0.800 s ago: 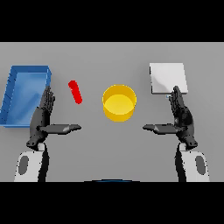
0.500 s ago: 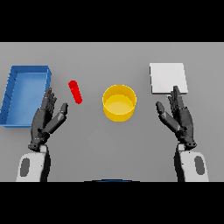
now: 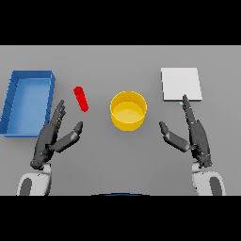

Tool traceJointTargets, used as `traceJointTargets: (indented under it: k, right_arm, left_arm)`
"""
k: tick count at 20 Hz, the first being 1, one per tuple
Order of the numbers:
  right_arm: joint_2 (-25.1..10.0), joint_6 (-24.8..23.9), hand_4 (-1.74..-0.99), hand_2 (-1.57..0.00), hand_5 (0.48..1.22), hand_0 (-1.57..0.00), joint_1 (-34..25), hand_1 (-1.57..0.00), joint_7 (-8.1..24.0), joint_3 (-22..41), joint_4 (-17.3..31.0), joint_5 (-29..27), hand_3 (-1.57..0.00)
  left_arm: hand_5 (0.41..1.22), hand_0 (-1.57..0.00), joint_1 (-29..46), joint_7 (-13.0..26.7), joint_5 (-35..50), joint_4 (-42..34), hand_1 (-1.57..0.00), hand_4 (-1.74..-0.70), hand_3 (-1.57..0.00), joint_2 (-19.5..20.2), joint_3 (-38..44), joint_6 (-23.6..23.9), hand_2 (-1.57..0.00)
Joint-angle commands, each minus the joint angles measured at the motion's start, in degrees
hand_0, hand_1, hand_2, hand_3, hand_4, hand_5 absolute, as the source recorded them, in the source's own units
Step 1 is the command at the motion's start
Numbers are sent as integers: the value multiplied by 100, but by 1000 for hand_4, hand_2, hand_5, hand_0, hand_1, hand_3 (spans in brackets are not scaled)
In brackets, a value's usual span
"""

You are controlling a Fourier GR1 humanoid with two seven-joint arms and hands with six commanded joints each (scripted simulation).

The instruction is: Pick up the red beaker and tilt it to pour out 1 green nut into yellow bowl. Pick up the yellow bowl and place it on the metallic measuring scale.

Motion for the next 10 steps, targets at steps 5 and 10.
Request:
traceJointTargets:
  k: [5, 10]
  right_arm:
    - [25, 224, -1209, 1, 627, 1, -70, 1, -123, -73, 78, -351, 1]
    - [89, 210, -1229, 1, 626, 1, 23, 1, -185, -34, 140, -318, 1]
  left_arm:
    - [648, 1, -730, -25, 62, 954, 1, -1169, 1, -6, 253, -1, 1]
    - [637, 1, -1612, -348, 84, 2157, 1, -1178, 1, 63, 554, -18, 1]
